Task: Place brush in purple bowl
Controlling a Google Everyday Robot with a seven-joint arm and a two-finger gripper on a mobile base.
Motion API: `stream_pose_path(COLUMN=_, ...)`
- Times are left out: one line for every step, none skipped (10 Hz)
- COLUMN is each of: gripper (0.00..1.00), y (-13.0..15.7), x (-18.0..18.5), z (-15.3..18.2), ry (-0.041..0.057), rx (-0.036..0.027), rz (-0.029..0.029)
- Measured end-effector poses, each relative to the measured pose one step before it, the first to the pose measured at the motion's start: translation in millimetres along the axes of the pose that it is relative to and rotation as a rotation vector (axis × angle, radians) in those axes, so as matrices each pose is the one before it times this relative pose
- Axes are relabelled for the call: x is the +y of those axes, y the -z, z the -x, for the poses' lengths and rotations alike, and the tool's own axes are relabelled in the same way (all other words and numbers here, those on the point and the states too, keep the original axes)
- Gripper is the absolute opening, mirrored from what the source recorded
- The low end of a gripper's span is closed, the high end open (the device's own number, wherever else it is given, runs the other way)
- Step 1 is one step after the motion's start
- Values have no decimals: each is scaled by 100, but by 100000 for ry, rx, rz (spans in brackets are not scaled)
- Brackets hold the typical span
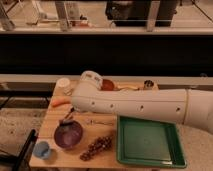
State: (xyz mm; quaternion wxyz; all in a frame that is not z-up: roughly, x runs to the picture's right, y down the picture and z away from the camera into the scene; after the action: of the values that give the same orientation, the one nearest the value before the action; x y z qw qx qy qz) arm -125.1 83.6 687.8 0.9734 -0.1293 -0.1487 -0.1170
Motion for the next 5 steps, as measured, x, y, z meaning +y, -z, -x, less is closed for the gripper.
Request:
stream_pose_path(gripper=0, y=-492, x=628, z=-726, ry=188, rx=1609, rz=-255)
stream_pose_path(gripper=0, y=-397, x=548, z=-556, ry=263, rx=1193, rz=-236)
stream_pose_path(gripper=0, y=-339, x=327, z=-40, ry=439, rx=759, rz=-171)
stream_pose_path(gripper=0, y=-425, x=349, z=100, ry=438, rx=633, rz=-44)
stream_pose_path(gripper=0, y=-318, x=303, z=-157, ry=69, rx=740, rz=-71)
